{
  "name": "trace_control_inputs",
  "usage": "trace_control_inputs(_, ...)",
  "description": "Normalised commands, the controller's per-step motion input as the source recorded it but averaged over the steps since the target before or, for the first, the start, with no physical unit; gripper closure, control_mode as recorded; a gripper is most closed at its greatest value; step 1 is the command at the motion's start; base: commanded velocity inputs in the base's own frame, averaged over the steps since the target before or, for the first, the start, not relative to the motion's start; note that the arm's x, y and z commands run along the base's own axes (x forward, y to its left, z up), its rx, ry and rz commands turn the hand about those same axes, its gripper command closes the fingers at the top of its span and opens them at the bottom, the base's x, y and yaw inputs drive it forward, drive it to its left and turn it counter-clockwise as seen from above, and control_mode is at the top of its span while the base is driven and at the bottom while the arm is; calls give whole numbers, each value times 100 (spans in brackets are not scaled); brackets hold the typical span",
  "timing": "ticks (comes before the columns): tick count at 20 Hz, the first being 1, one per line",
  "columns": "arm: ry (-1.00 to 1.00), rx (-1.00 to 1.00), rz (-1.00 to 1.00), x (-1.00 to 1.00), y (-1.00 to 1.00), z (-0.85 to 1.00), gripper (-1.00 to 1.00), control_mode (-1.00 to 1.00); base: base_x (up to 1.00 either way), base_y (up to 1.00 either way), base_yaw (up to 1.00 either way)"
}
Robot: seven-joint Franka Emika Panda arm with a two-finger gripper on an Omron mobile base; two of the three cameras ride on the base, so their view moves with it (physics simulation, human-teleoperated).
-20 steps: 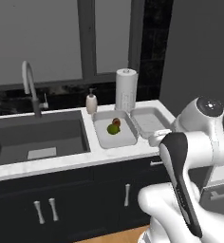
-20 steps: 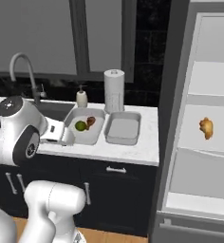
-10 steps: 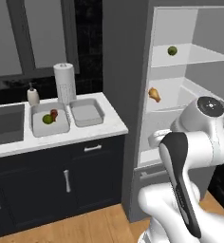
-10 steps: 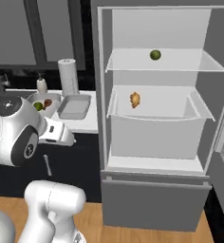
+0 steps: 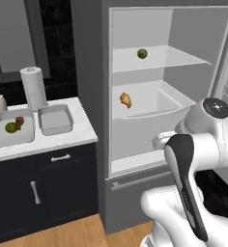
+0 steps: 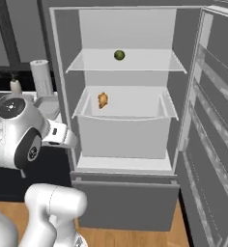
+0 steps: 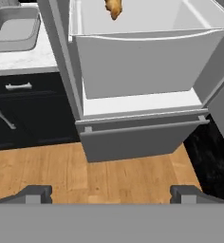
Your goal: Place one lime and one chicken drumstick in each tupperware on the nearby counter, to pack two identical lunches.
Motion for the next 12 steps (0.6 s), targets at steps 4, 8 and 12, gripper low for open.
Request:
trace_control_inputs(4,0,0,0,0,0,0,-100,100,64,-36,2)
trace_control_inputs(8,0,0,0,0,0,0,-100,100,60,-53,5)
trace_control_inputs(12,0,0,0,0,0,0,-100,100,49,-44,4)
